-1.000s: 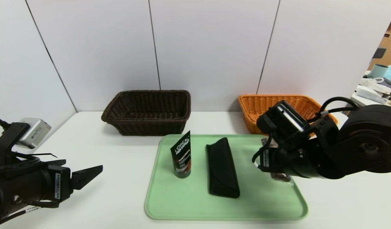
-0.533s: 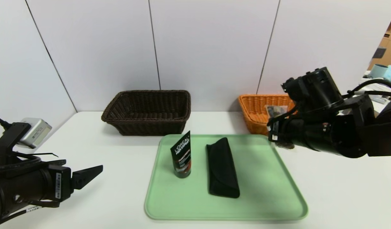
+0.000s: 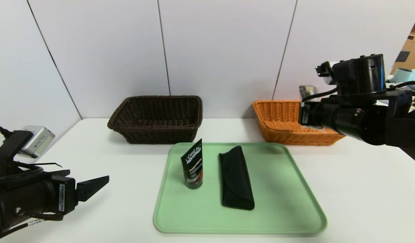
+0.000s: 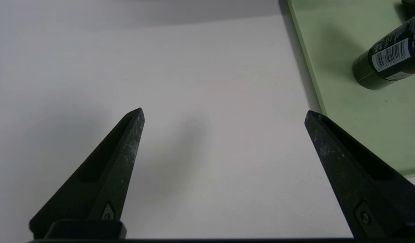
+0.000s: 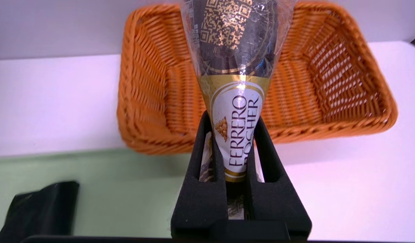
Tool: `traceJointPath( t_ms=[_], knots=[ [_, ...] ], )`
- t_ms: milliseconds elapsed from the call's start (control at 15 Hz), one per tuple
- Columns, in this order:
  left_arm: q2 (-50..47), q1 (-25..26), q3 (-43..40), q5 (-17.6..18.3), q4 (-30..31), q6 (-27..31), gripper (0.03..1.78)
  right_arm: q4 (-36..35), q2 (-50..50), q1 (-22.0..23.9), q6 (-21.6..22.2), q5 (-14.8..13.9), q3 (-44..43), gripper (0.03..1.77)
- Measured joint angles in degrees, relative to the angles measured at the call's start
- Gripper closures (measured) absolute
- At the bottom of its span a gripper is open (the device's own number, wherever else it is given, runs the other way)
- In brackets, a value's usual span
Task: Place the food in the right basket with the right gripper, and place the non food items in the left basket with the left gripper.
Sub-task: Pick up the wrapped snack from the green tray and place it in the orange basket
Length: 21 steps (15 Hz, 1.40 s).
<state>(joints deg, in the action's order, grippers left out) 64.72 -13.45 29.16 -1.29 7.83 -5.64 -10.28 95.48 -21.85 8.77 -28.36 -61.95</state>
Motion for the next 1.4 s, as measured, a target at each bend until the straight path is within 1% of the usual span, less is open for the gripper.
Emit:
traceJointPath(
  t_ms=[133, 200, 333, 467, 867, 1000, 1267, 1400],
  knots=[
    [0.0, 0.0, 0.0, -0.1, 0.0, 0.0, 0.12, -3.4, 1.1, 2.4, -2.8, 2.0, -0.3, 1.62],
    [0.0, 0.0, 0.0, -0.1, 0.0, 0.0, 0.12, -4.1, 1.7, 3.2, -3.5, 2.8, -0.4, 1.62],
    [0.0, 0.0, -0.3, -0.1, 0.1, 0.1, 0.12, -4.3, 3.2, 4.5, -4.0, 3.7, -1.5, 1.62],
    [-0.1, -0.1, -0.7, -0.1, 0.1, 0.0, 0.12, -5.4, 5.2, 5.6, -4.4, 4.1, -3.3, 1.62],
    [-0.6, -0.2, -1.9, -0.1, 0.1, 0.0, 0.12, -12.9, 13.1, 8.1, -7.9, 5.8, -6.0, 1.62],
    [-0.9, -0.2, -2.3, -0.1, 0.1, 0.0, 0.12, -13.6, 16.0, 8.7, -8.4, 6.5, -6.8, 1.62],
    [-1.7, -0.2, -3.7, -0.1, 0.1, -0.2, 0.12, -14.6, 21.2, 9.5, -8.8, 6.6, -8.7, 1.62],
    [-2.0, -0.2, -4.0, -0.2, 0.1, -0.2, 0.12, -14.7, 22.2, 9.6, -9.1, 6.8, -9.3, 1.62]
  ],
)
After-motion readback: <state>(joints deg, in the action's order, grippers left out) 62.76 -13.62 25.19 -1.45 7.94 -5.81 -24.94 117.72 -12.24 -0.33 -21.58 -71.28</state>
